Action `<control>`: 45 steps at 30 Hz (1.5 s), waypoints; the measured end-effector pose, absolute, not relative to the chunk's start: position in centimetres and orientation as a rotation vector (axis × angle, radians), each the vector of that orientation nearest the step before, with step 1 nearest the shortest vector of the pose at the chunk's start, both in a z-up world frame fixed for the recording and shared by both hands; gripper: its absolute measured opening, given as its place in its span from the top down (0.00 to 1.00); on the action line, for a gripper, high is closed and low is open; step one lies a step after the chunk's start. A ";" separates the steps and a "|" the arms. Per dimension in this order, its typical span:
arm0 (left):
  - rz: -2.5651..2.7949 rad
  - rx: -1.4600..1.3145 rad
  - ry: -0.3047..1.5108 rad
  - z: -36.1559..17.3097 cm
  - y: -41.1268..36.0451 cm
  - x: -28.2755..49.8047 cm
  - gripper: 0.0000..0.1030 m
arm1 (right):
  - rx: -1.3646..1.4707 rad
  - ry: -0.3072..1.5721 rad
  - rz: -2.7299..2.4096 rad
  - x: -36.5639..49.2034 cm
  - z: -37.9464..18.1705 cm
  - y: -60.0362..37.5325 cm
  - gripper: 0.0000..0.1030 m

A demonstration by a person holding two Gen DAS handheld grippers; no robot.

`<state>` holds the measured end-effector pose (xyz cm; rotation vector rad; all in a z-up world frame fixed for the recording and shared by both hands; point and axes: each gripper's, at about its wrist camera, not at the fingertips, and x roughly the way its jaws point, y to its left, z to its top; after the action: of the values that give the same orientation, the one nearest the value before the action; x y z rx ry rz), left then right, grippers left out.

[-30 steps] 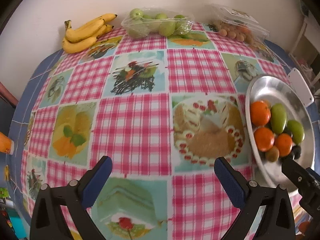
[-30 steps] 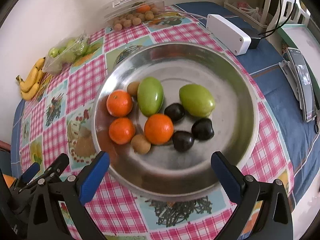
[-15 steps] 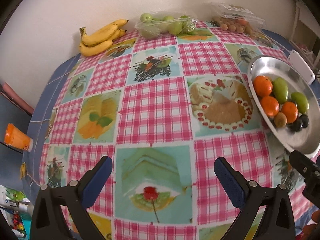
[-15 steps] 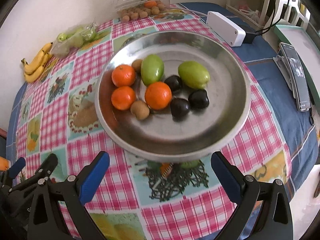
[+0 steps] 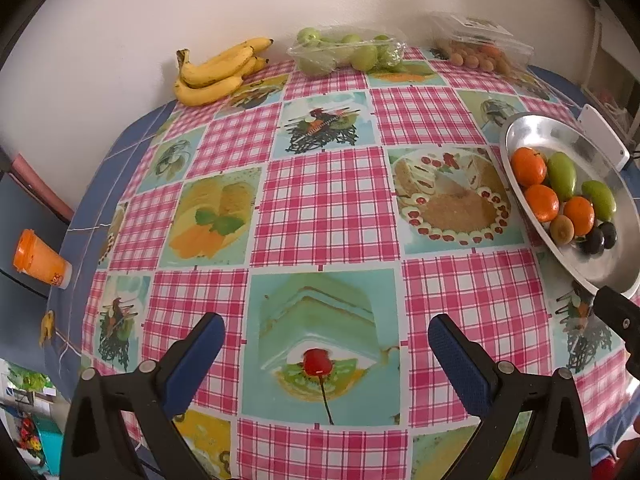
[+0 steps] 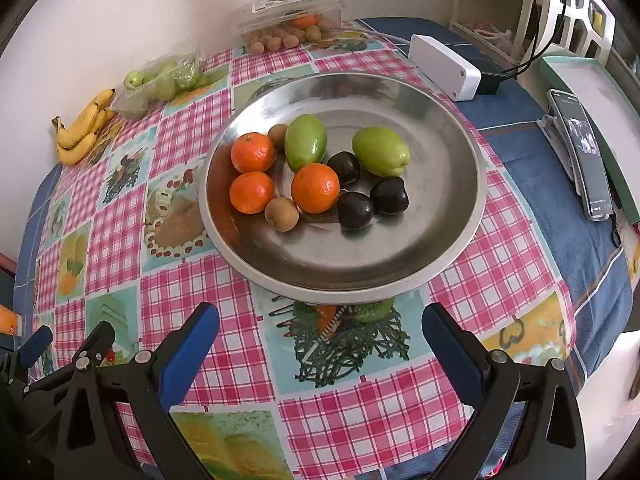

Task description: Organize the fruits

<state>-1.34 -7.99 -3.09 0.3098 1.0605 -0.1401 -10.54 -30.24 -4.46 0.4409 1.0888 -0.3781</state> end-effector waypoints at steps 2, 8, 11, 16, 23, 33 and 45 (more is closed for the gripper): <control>-0.136 0.305 1.063 -3.1 -7.9 -1.3 0.00 | 0.438 1.089 -0.375 -10.5 -4.4 -30.1 0.02; -0.132 0.297 1.063 -3.1 -7.7 -1.0 0.00 | 0.427 1.094 -0.369 -10.3 -4.6 -29.9 0.02; -0.135 0.295 1.063 -3.1 -7.7 -1.0 0.00 | 0.423 1.098 -0.368 -10.1 -4.7 -29.8 0.02; -0.134 0.292 1.066 -3.2 -7.8 -0.9 0.00 | 0.423 1.105 -0.367 -9.9 -5.0 -29.9 0.02; -0.132 0.282 1.073 -3.3 -7.6 -0.7 0.00 | 0.416 1.107 -0.363 -9.7 -5.1 -29.9 0.02; -0.129 0.268 1.072 -3.1 -7.3 -0.4 0.00 | 0.409 1.116 -0.361 -9.4 -5.5 -29.9 0.02; -0.124 0.264 1.072 -3.0 -7.2 -0.3 0.00 | 0.410 1.120 -0.362 -9.4 -5.7 -29.7 0.02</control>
<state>-0.31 -7.17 -3.04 0.2637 1.0724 -0.1242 -9.40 -29.73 -5.68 0.4096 1.1198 -0.3617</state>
